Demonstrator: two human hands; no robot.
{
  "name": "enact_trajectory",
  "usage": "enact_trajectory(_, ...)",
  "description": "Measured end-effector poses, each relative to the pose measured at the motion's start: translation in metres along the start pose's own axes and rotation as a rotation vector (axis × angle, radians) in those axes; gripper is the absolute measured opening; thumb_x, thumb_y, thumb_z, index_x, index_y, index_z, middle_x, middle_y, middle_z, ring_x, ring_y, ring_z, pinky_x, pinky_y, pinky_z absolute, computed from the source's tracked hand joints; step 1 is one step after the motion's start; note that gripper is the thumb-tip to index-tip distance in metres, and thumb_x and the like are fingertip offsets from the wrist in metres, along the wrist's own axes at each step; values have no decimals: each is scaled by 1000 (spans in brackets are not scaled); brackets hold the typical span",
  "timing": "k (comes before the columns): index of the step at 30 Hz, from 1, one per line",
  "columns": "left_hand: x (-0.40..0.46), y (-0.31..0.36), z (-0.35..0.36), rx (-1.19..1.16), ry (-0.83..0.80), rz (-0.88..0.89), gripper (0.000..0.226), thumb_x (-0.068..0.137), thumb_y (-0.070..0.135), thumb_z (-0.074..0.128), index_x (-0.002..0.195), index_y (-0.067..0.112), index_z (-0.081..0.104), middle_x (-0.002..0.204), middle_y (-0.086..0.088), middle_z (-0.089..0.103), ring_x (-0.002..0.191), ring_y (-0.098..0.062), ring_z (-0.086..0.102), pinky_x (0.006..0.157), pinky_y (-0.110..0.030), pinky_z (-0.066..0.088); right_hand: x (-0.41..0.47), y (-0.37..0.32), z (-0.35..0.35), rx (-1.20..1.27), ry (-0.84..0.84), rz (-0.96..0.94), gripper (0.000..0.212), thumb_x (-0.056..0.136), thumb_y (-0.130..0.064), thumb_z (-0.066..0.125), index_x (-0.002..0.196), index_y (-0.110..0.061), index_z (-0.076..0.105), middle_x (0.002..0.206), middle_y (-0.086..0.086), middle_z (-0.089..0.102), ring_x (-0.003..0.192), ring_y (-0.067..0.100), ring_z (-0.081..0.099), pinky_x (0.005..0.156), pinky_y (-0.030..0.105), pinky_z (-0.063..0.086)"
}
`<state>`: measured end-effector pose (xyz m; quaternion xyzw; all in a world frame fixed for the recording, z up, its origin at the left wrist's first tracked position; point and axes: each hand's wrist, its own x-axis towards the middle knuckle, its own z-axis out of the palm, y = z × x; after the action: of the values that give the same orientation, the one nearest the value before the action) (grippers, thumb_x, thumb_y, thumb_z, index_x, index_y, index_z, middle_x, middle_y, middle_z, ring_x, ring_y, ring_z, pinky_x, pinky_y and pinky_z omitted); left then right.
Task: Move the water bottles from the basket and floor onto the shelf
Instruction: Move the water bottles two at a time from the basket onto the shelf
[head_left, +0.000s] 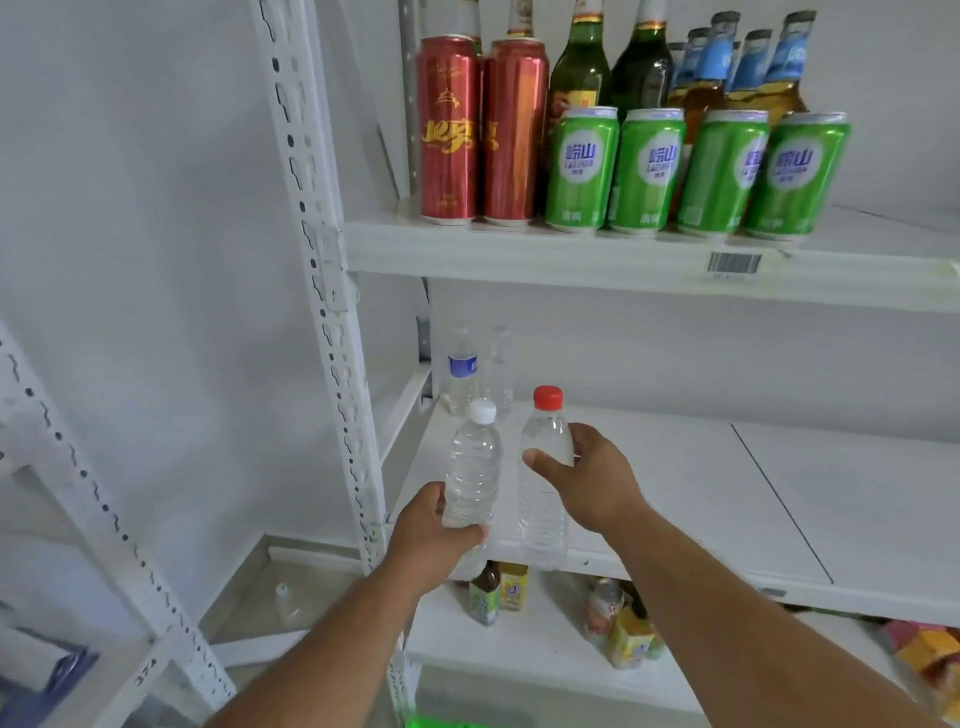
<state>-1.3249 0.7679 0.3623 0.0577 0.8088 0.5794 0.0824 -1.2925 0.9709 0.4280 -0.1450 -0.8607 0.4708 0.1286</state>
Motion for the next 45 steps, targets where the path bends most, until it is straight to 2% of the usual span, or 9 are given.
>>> enact_trajectory(5, 67, -9, -9, 11, -18, 13, 40, 70, 25, 83, 97, 38, 58, 100, 14, 65, 86, 7, 60, 63, -11, 42, 56, -6, 29, -10, 32, 38, 46, 79, -56, 72, 114, -31, 55, 98, -12, 66, 83, 5, 63, 60, 19, 43)
enact_trajectory(9, 107, -13, -11, 8, -21, 0, 38, 70, 25, 85, 89, 42, 56, 92, 19, 65, 75, 15, 60, 58, -4, 39, 92, -5, 46, -25, 53, 56, 45, 79, -58, 70, 113, -31, 60, 94, -18, 66, 84, 3, 62, 64, 23, 46)
enact_trajectory(16, 167, -15, -3, 12, 16, -20, 40, 69, 32, 85, 97, 40, 58, 94, 20, 65, 85, 4, 60, 62, -13, 41, 158, 5, 60, -54, 48, 63, 39, 79, -58, 70, 108, -35, 56, 89, -23, 61, 82, 2, 60, 71, 27, 47)
enact_trajectory(19, 193, -18, 5, 2, 54, -24, 37, 69, 29, 85, 90, 42, 57, 89, 21, 65, 82, 6, 60, 60, -13, 42, 186, 14, 65, -28, 28, 57, 36, 79, -55, 73, 104, -37, 55, 88, -25, 60, 82, 0, 59, 68, 25, 45)
enact_trajectory(24, 244, -30, 23, -35, 124, -48, 37, 66, 27, 84, 93, 37, 61, 95, 15, 69, 90, -3, 65, 76, -25, 53, 234, 29, 82, -14, -16, 51, 38, 78, -52, 75, 106, -37, 55, 88, -25, 60, 84, 4, 62, 71, 25, 47)
enact_trajectory(26, 264, -36, 29, -57, 151, -36, 36, 66, 23, 84, 88, 39, 60, 93, 17, 69, 89, 2, 64, 71, -19, 50, 251, 35, 89, -6, -21, 53, 40, 78, -51, 75, 108, -34, 56, 88, -24, 60, 84, 4, 61, 70, 25, 47)
enact_trajectory(32, 311, -50, 37, -38, 171, -18, 37, 68, 21, 82, 97, 32, 64, 96, 13, 71, 90, -4, 66, 77, -25, 51, 287, 48, 106, 5, -34, 46, 52, 80, -46, 75, 125, -27, 55, 105, -16, 60, 103, 15, 61, 88, 33, 49)
enact_trajectory(40, 339, -58, 41, -16, 208, -6, 36, 68, 15, 82, 80, 38, 58, 79, 21, 63, 71, 24, 55, 51, -3, 39, 303, 60, 123, 53, -35, 60, 48, 82, -41, 75, 124, -27, 55, 101, -18, 57, 103, 16, 59, 89, 32, 47)
enact_trajectory(45, 350, -60, 43, 7, 189, 12, 37, 67, 13, 83, 80, 38, 59, 81, 20, 65, 71, 20, 58, 53, -3, 40, 305, 61, 128, 59, -31, 64, 53, 83, -39, 75, 130, -27, 54, 109, -14, 56, 109, 18, 59, 95, 35, 48)
